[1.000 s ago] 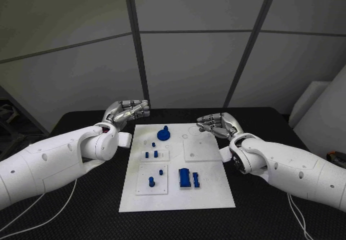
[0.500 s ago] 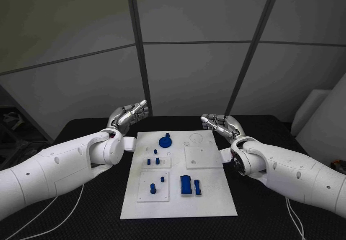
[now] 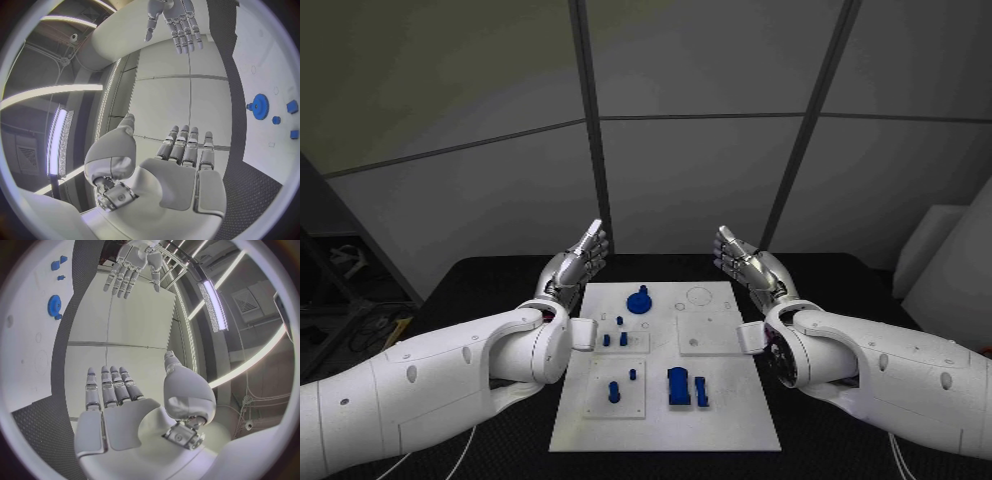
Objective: Assemble the parts on the task board
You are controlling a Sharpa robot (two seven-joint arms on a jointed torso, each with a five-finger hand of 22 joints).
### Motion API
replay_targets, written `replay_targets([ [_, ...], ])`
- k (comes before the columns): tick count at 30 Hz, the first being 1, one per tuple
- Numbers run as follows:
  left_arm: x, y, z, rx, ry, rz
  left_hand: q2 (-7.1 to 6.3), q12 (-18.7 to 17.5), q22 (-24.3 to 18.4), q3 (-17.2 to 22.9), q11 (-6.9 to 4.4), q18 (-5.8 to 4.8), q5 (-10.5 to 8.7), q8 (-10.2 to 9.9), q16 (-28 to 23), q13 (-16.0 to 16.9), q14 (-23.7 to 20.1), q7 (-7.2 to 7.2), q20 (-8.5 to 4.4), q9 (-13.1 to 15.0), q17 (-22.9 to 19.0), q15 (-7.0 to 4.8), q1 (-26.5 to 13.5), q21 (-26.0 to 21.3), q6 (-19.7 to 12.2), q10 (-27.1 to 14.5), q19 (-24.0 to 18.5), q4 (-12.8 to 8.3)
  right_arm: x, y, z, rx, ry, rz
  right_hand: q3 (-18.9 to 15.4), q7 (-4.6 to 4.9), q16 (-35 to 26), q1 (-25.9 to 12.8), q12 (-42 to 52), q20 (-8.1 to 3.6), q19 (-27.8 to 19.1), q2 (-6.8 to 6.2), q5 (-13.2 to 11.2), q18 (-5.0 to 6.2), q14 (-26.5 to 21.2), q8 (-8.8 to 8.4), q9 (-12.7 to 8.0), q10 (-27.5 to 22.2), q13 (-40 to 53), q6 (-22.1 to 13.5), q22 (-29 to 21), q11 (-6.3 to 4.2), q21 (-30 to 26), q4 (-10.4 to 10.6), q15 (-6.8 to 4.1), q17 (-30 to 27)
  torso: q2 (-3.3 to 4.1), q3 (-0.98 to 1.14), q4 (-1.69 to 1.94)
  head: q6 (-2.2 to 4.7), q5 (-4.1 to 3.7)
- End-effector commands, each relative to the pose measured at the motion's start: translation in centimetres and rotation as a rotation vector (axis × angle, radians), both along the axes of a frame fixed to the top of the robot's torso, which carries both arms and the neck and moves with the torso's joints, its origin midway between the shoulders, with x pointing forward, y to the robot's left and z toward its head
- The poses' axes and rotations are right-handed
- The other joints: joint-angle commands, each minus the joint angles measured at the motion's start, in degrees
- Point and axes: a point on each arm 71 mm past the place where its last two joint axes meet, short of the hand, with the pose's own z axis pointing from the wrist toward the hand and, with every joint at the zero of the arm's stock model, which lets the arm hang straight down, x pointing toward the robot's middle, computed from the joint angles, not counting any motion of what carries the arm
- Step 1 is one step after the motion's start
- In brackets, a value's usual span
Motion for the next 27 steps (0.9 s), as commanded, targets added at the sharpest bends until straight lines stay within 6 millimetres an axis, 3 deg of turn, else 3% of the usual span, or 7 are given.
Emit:
replay_targets([
  [1, -0.56, 0.28, 0.48, 0.079, -0.052, 0.099, 0.26, -0.34, -2.89, -0.58, -1.88, -3.40, -2.73, -0.46, -0.66, -0.16, -6.67, -0.51, -2.16, -0.14, -0.17, -1.60, -10.40, -0.34, -7.26, -7.66, -4.01, -0.43, -0.43, -0.64, 0.29, 0.033, 0.014, -0.128, -0.10, -2.80, -0.47, -10.87, -0.40, -2.01, -5.96, 0.06, -3.29, -1.72, -7.49, -0.44, -1.01, -7.71, -0.21, -7.11, -2.23, -1.63, -1.09, -1.08, -1.01, -1.50, -0.14, 0.02, 0.07, 0.00, -0.01],
  [4, -1.03, 0.05, 0.47, 0.086, -0.052, 0.105, 0.26, -0.34, -3.60, -0.58, -1.88, -3.40, -3.41, -0.46, -0.66, -0.16, -8.34, -0.51, -2.73, -0.14, -0.17, -1.60, -13.04, -0.34, -9.10, -9.63, -5.02, -0.43, -0.75, -0.60, 0.35, 0.036, 0.021, -0.136, -0.10, -2.80, -0.47, -13.62, -0.40, -2.50, -7.49, 0.06, -3.29, -1.71, -9.39, -0.44, -1.01, -9.64, -0.21, -8.87, -2.79, -1.63, -1.09, -1.08, -1.01, -1.50, -0.14, 0.02, 0.07, 0.00, -0.01],
  [5, -1.13, -0.01, 0.47, 0.088, -0.052, 0.106, 0.26, -0.34, -3.92, -0.58, -1.88, -3.40, -3.70, -0.46, -0.66, -0.16, -9.04, -0.51, -6.85, -0.14, -0.17, -1.60, -14.12, -0.34, -9.84, -10.43, -5.42, -0.43, -0.78, -0.60, 0.36, 0.037, 0.021, -0.137, -0.10, -2.80, -0.47, -14.60, -0.40, -6.55, -7.99, 0.06, -3.29, -5.73, -10.07, -0.44, -1.01, -10.37, -0.21, -9.51, -2.99, -1.63, -1.09, -1.08, -1.01, -1.50, -0.14, 0.02, 0.07, 0.00, -0.01],
  [10, -1.16, -0.02, 0.47, 0.088, -0.052, 0.106, 0.26, -0.34, -4.85, -0.58, -1.88, -3.40, -4.58, -0.46, -0.66, -0.16, -11.19, -0.51, -6.85, -0.14, -0.17, -1.60, -17.48, -0.34, -12.15, -12.90, -6.95, -0.43, -0.78, -0.60, 0.36, 0.037, 0.021, -0.137, -0.10, -2.80, -0.47, -18.23, -0.40, -6.55, -9.92, 0.06, -3.29, -5.73, -12.56, -0.44, -1.01, -12.92, -0.21, -11.89, -7.22, -1.63, -1.09, -1.08, -1.01, -1.50, -0.14, 0.02, 0.07, 0.00, -0.01],
  [11, -1.16, -0.02, 0.47, 0.088, -0.052, 0.106, 0.26, -0.34, -5.04, -0.58, -1.88, -3.40, -8.75, -0.46, -0.66, -0.16, -11.63, -0.51, -6.85, -0.14, -0.17, -1.60, -18.15, -0.34, -12.64, -13.39, -7.13, -0.43, -0.78, -0.60, 0.36, 0.037, 0.021, -0.137, -0.10, -2.80, -0.47, -18.94, -0.40, -6.55, -10.27, 0.06, -3.29, -5.73, -13.02, -0.44, -1.01, -13.44, -0.21, -12.36, -7.22, -1.63, -1.09, -1.08, -1.01, -1.50, -0.14, 0.02, 0.07, 0.00, -0.01],
  [13, -1.16, -0.02, 0.47, 0.088, -0.052, 0.106, 0.26, -0.34, -9.29, -0.58, -1.88, -3.40, -8.75, -0.46, -0.66, -0.16, -12.52, -0.51, -6.85, -0.14, -0.17, -1.60, -19.56, -0.34, -13.61, -14.43, -7.69, -0.43, -0.78, -0.60, 0.36, 0.037, 0.021, -0.137, -0.10, -2.80, -0.47, -20.43, -0.40, -6.55, -11.15, 0.06, -3.29, -5.73, -14.09, -0.44, -1.01, -14.50, -0.21, -13.35, -7.22, -1.63, -1.09, -1.08, -1.01, -1.50, -0.14, 0.02, 0.07, 0.00, -0.01],
  [27, -1.16, -0.02, 0.47, 0.088, -0.052, 0.106, 0.26, -0.34, -9.29, -0.58, -1.88, -3.40, -8.75, -0.46, -0.66, -0.16, -16.29, -0.51, -6.85, -0.14, -0.17, -1.60, -25.55, -0.34, -17.74, -18.87, -13.05, -0.43, -0.78, -0.60, 0.36, 0.037, 0.021, -0.137, -0.10, -2.80, -0.47, -26.79, -0.40, -6.55, -14.56, 0.06, -3.29, -5.73, -18.44, -0.44, -1.01, -19.02, -0.21, -17.48, -7.22, -1.63, -1.09, -1.08, -1.01, -1.50, -0.14, 0.02, 0.07, 0.00, -0.01],
])
